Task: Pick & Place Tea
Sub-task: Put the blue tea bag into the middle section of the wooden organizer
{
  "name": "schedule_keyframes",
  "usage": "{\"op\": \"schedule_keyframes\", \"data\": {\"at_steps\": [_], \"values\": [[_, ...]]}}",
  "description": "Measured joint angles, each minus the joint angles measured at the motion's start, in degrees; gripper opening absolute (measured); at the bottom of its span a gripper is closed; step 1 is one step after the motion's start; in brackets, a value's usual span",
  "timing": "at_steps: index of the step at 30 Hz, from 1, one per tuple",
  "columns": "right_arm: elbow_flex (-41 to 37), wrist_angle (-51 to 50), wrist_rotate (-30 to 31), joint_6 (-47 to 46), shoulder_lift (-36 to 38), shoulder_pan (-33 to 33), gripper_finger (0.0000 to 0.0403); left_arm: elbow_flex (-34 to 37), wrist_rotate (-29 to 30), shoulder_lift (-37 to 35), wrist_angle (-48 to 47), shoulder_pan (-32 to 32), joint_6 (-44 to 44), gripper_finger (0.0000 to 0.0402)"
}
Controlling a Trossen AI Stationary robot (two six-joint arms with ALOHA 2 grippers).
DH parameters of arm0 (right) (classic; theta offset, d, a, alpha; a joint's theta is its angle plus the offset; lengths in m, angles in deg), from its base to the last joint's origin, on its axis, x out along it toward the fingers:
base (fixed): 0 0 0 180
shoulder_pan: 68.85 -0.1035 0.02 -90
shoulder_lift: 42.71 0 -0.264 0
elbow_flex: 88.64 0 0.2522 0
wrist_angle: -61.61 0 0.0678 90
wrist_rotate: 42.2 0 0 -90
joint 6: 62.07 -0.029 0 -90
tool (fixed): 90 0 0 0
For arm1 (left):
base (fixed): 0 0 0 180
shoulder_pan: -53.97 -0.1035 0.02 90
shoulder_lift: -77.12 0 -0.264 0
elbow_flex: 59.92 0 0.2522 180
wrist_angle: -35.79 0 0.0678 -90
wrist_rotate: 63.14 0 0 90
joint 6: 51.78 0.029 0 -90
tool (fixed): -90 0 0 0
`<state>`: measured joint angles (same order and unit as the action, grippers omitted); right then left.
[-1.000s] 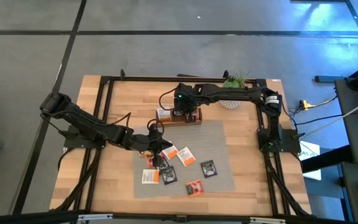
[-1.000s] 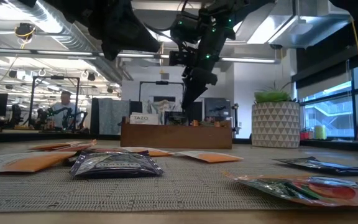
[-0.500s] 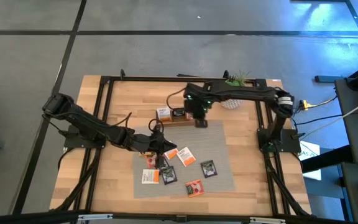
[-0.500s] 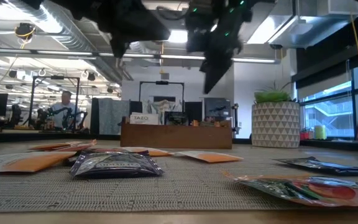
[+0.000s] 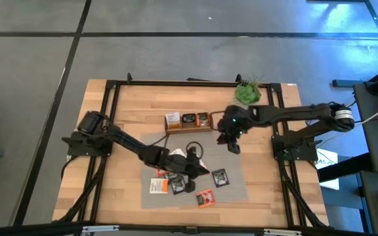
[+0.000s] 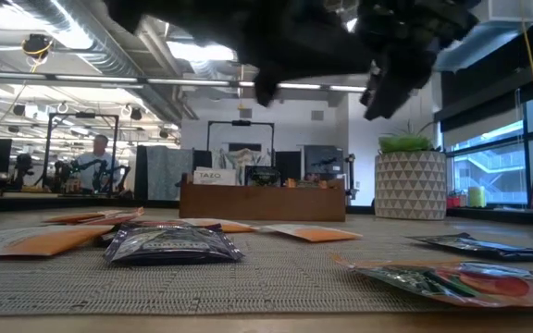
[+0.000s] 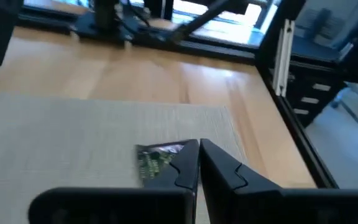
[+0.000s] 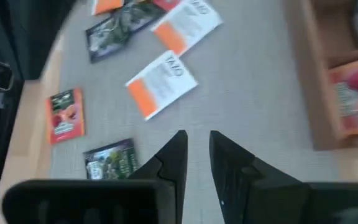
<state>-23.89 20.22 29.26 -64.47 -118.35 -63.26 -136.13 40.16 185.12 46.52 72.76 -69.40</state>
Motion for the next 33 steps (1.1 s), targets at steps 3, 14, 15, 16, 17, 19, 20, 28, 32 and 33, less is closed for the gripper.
{"op": "schedule_keyframes", "data": {"at_steps": [3,14,15,16,17,19,20,28,32,33], "values": [[-3.8,3.1,-0.3,-2.0,0.8,-1.9,0.0071,-2.9,-3.5,3.5,1.0,-0.5,-0.1,0.0012],[-10.1,9.2,-4.0,-9.2,0.2,-4.6,0.0102,-8.0,-4.9,9.2,0.6,-1.4,1.3,0.001],[-10.1,9.7,-4.0,-9.6,0.1,-4.8,0.0112,-8.7,-4.9,10.1,1.1,-1.4,1.3,0.0011],[-10.1,10.4,-4.0,-10.0,0.0,-4.9,0.0122,-9.0,-4.8,10.6,0.6,-1.3,1.3,0.0012],[-10.1,11.1,-3.5,-10.8,-0.1,-5.2,0.0131,-9.3,-4.6,11.1,0.0,-1.2,1.3,0.0012],[-10.1,12.2,-3.1,-11.9,-0.1,-5.6,0.0147,-11.1,-4.4,12.9,0.8,-0.8,1.3,0.0013],[-10.1,13.0,-3.1,-12.1,-0.1,-5.9,0.0153,-11.8,-4.3,13.6,0.8,-0.6,1.5,0.0012],[-10.1,12.5,-0.9,-12.1,-0.1,-11.4,0.0173,-17.2,-1.0,20.1,0.6,1.5,0.6,0.0013],[-10.1,10.5,5.4,-14.4,-0.1,-14.5,0.0173,-17.9,-0.5,22.1,-0.2,2.2,0.2,0.0012],[-10.2,10.0,6.8,-15.2,-0.1,-15.1,0.0173,-18.1,-0.1,22.4,-0.7,2.3,0.0,0.0011]]}}
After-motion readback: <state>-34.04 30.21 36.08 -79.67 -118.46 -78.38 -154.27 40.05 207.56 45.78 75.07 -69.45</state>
